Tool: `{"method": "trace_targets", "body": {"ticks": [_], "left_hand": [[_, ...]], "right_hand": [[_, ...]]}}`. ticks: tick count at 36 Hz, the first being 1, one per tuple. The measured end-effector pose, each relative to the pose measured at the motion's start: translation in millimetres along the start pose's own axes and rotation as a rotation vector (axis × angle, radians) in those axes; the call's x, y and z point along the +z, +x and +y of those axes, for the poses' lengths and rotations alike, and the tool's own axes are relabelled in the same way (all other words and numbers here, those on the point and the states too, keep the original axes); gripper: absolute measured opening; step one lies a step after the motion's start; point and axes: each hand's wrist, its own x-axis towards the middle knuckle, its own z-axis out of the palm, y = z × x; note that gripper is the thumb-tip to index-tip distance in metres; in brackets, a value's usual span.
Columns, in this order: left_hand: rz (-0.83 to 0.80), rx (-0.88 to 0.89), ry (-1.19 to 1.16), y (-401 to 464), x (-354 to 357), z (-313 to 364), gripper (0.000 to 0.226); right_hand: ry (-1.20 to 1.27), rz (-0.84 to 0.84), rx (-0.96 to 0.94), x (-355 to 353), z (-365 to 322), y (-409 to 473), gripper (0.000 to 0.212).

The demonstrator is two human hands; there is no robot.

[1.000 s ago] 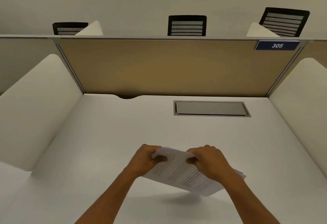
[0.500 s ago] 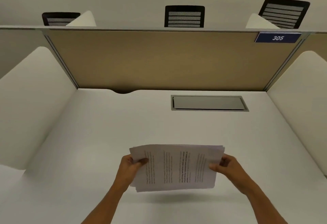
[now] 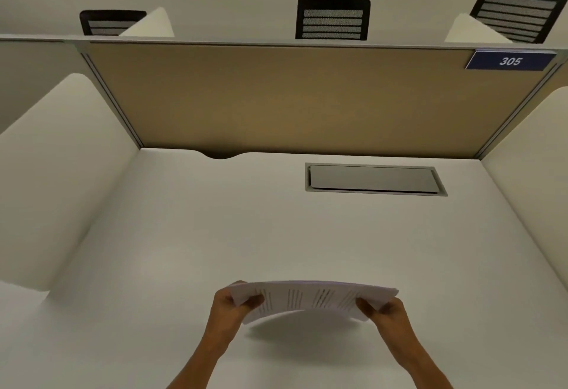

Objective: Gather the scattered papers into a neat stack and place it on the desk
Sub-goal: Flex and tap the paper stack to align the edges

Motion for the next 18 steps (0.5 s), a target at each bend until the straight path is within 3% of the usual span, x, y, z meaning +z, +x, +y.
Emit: {"method": "trace_targets", "body": {"ticks": [7,14,18], "left_hand": [[-0.108,0.012,0.037,0,5,-12,0.034],[-0.045,-0.048,-0.095,6,11,-11,0.032],[-0.085,0.013,-0.048,10,9,-7,0.027]], "right_hand": [[0.009,-0.05,0.036,-2,7,1,0.034],[-0.001,0.02,0.062,0,11,10,0.02],[0.017,0.028,0.049,-5,10,8,0.018]]}}
